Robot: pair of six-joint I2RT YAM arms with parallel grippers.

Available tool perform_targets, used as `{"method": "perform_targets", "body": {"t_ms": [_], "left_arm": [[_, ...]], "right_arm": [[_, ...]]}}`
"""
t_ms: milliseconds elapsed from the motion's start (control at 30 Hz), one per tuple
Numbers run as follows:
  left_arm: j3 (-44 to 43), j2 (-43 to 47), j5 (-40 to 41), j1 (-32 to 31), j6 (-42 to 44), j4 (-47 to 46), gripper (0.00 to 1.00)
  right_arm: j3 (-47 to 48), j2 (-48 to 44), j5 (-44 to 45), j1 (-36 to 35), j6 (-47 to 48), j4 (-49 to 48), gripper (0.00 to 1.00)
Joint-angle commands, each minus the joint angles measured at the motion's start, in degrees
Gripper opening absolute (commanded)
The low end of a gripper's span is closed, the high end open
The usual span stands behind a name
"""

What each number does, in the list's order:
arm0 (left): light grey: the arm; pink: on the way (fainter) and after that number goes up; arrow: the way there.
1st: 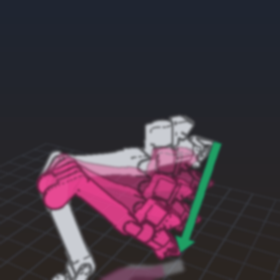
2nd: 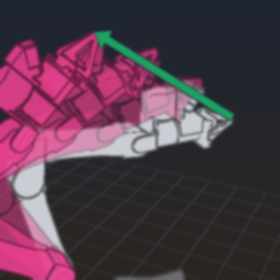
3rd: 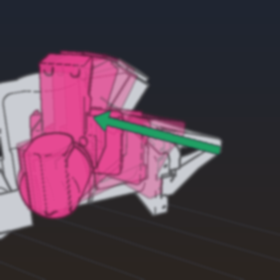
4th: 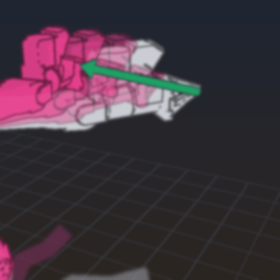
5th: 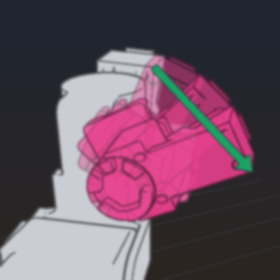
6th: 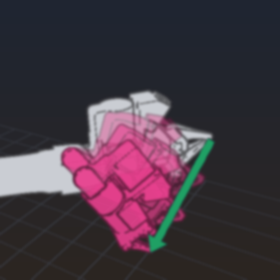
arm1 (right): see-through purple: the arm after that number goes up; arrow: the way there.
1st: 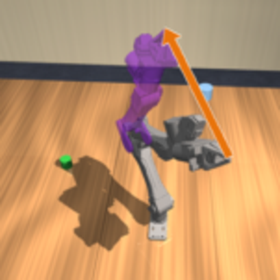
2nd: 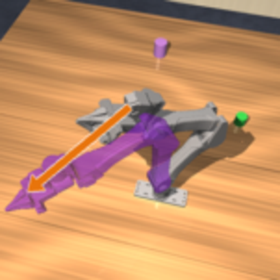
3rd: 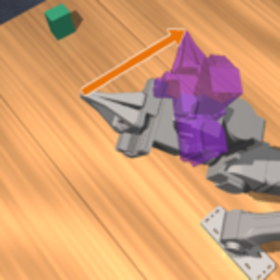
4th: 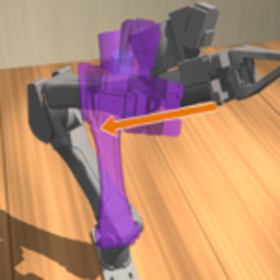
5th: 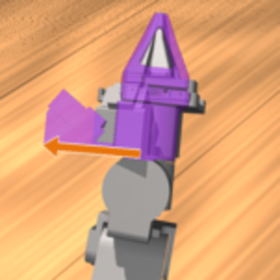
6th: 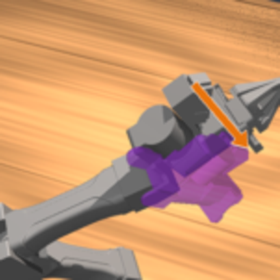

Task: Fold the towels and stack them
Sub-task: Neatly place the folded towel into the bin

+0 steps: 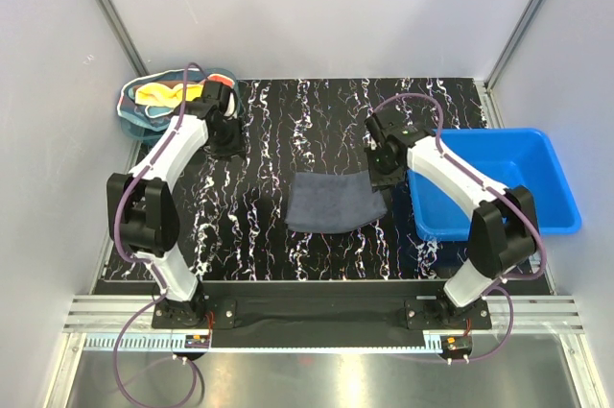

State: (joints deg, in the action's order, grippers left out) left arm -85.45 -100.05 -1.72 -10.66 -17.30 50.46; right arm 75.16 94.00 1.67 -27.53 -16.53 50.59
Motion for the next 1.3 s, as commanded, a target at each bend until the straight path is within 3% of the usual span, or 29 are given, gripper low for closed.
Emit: {"method": "perform_targets", "body": {"t_ms": [0,233,533,700,933,1267], "left_arm": [[-0.33,1.52,-6.27,-1.03,1.22,-2.38,0.47],[0.37,3.19,-8.66,-1.65,0.87,-3.17,0.47],[4.23,8.46,-7.69,-1.74,-2.9,-7.99,0.48],[10.9,11.72,-13.13,-3.23,-7.3,-14.85,0.49],[9.08,11.37,-8.48,-7.88,-5.38,-12.49,0.51],[8.72,15.76,-7.78,-10.09,-4.06,-12.14,0.54]], "right_arm": [[3.68,-3.55,4.74,0.72,2.12,8.82,0.0],[7.64,-7.68,9.66,2.65,5.98,15.06,0.0],[13.96,-12.87,9.65,14.07,16.26,18.67,0.0],[17.13,-11.3,10.63,21.97,19.96,19.2,0.0],[19.85,-8.39,10.9,34.63,25.14,18.76,0.0],[18.89,-4.44,10.72,41.85,29.89,13.05,0.0]]}}
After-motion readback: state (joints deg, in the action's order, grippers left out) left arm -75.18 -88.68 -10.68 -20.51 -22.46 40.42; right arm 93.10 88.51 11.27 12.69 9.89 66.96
